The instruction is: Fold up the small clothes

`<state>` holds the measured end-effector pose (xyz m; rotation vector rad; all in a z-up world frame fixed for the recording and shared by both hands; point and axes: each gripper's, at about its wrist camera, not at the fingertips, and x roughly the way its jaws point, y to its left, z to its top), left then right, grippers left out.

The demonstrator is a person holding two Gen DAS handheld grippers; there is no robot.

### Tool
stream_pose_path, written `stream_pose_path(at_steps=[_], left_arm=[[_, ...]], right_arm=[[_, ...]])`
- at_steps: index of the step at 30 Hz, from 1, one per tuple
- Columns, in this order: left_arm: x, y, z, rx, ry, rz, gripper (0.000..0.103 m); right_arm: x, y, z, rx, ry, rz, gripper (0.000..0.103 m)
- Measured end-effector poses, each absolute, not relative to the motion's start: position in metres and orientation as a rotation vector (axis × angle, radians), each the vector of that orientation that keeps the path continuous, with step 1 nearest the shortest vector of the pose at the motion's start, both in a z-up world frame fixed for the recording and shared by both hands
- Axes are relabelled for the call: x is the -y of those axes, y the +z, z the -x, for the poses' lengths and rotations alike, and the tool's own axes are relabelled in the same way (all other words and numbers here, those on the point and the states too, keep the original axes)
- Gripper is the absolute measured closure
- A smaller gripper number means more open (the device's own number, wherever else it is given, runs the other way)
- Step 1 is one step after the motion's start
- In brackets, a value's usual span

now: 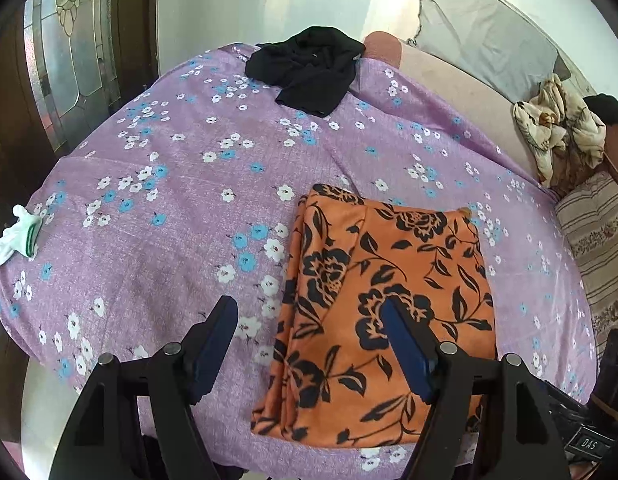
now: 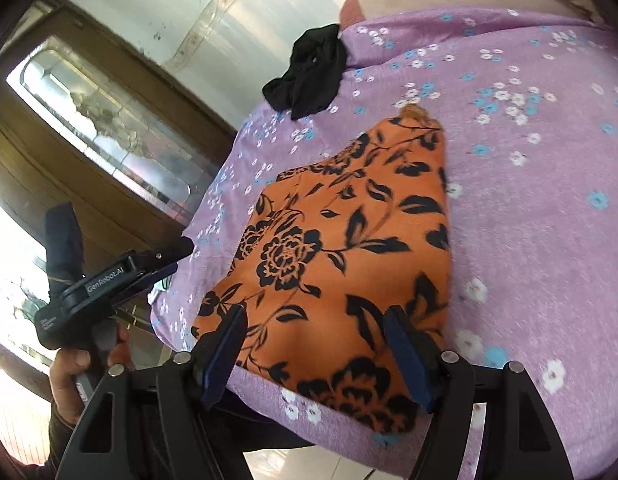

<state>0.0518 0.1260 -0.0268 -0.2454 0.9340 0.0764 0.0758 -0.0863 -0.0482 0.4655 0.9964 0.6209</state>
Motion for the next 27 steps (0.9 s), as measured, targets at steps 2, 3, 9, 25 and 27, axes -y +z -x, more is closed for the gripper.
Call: stream_pose_path(at_steps=[2,3,9,25,27], left_arm=[[-0.121,-0.028,-0.051,-0.935,0.076,0.232,0.028],[-0.119,-0.029,-0.051,-0.936,0.080,0.224,0.028],[-0.128,-0.036,-0.051,-0.943,0.062,0.258,0.028],[-0.161,-0.096,-0.112,-1.113,-0.204,0.478,0.028],[-0.160,-0.110,-0.121,-1.155,-0.216,0.502,0.029]], right_arm=[[0.098,-0.052,-0.071,-0.997,0.598,-0.484,0.029],[0.104,-0.055,-0.069,-1.000,0.588,-0.497,0.029],[0.133,-0.065,-0.068,-1.012,0.541,-0.573,0.029],[0.106,-0.082,-0.167,-1.134,0.568,-0.607,0.029],[0.096,-0.094,-0.178,-1.174,0.585,-0.619,0.028]])
